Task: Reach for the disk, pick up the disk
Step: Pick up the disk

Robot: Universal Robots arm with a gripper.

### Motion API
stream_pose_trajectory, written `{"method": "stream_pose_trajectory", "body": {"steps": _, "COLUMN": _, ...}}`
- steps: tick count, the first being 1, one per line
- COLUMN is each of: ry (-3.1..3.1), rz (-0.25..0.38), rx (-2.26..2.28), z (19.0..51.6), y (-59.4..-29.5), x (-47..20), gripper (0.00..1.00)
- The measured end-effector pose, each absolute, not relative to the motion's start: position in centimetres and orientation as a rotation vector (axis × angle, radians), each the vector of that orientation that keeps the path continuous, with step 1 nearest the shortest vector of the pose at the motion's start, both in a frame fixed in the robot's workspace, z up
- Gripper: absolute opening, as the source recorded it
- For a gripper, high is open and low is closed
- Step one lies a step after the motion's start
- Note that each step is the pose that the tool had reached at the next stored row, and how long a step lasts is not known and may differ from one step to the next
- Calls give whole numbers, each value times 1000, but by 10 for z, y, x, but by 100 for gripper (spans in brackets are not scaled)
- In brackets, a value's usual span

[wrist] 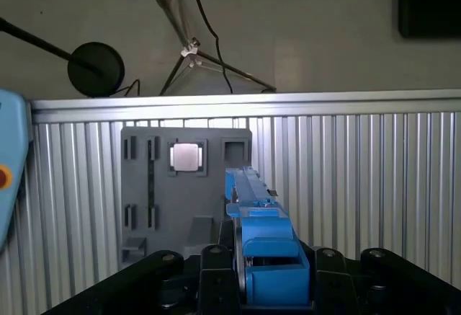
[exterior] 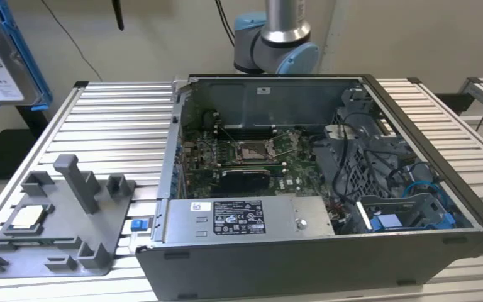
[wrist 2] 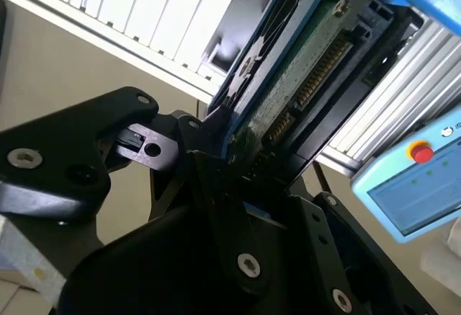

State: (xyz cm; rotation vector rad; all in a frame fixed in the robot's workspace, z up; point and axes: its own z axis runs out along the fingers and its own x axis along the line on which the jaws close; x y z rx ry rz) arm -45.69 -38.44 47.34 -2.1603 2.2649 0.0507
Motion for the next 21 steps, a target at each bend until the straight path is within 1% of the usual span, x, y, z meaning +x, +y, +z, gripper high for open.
{"method": "stream_pose_trajectory", "body": {"steps": 21, "ry": 2266, "rz": 52, "rx": -2161, "z": 473, "y": -384, "x": -404, "gripper": 0}}
